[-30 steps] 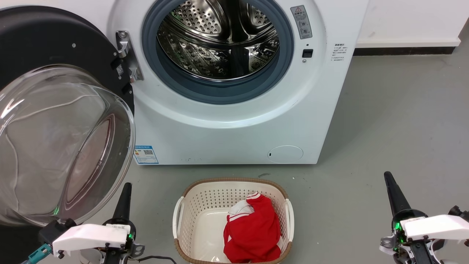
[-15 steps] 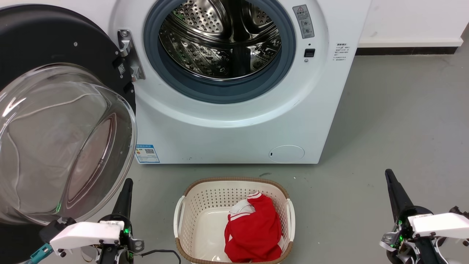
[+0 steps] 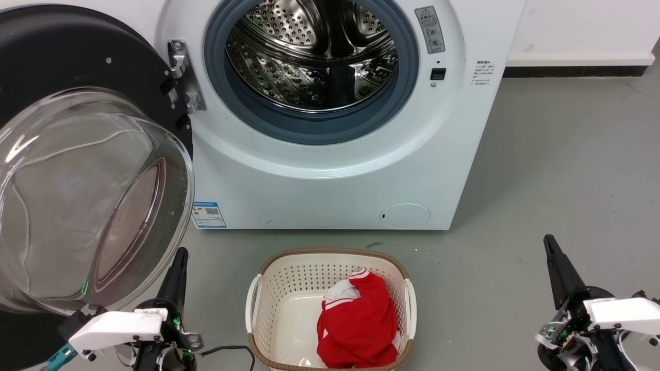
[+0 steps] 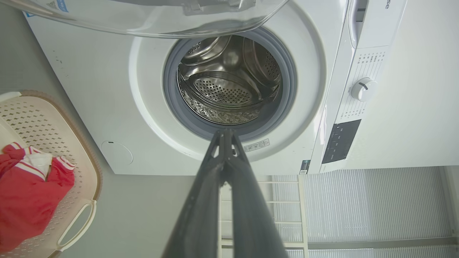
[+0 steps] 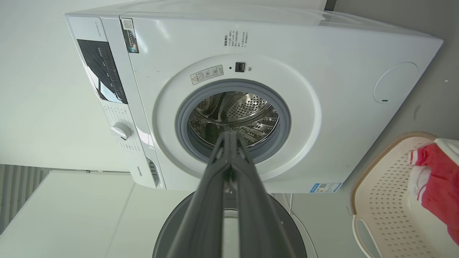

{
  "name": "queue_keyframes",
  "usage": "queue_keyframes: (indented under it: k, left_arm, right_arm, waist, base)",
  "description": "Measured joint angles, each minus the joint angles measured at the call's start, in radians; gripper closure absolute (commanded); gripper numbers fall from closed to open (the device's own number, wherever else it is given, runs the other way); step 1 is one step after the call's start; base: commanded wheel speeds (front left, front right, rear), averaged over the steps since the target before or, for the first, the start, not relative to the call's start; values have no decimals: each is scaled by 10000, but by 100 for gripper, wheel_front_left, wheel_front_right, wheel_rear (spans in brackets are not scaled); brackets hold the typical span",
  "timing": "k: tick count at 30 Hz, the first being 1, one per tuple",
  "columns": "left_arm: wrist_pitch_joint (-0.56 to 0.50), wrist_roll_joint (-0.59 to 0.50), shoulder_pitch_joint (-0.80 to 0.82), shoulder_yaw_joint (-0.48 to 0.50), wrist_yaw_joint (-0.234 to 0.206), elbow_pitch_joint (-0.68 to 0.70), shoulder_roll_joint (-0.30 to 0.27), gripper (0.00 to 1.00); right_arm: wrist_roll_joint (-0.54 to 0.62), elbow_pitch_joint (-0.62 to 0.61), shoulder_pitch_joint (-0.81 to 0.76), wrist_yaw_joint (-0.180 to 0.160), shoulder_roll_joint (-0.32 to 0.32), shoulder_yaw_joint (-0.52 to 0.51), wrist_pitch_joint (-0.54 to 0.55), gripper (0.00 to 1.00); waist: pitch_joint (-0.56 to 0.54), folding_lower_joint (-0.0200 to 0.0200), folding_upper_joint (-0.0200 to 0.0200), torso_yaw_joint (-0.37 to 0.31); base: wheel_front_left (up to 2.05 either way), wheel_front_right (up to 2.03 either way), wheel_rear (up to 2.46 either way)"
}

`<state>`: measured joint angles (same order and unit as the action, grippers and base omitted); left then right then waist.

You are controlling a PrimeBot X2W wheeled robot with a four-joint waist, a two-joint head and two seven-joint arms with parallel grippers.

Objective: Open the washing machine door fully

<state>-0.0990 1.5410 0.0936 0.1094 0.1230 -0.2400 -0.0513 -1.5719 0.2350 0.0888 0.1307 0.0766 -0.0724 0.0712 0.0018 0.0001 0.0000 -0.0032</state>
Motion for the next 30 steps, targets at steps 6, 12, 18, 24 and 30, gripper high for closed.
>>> queue_keyframes:
  k: [6, 12, 18, 24, 30]
  left_arm:
    - [-115, 443, 95, 23, 52, -36, 2, 100]
    - [-155, 713, 114, 40, 67, -63, 4, 100]
    - [-155, 713, 115, 40, 79, -63, 4, 100]
    - [-155, 713, 115, 40, 79, -63, 4, 100]
    - [-155, 713, 115, 40, 79, -63, 6, 100]
  right_arm:
    - [-410, 48, 86, 0, -4, -52, 96, 100]
    - [-662, 77, 108, 0, -12, -94, 174, 100]
    - [-654, 79, 109, 0, -29, -113, 178, 100]
    - [-644, 81, 109, 0, -44, -136, 188, 100]
    - [-639, 81, 110, 0, -67, -155, 221, 100]
  waist:
    - [9, 0, 0, 21]
    - [13, 0, 0, 32]
    - [13, 0, 0, 33]
    - [13, 0, 0, 33]
    - [13, -1, 0, 32]
  base:
    - [0, 0, 0]
    - [0, 0, 0]
    - [0, 0, 0]
    - [0, 0, 0]
    - [0, 0, 0]
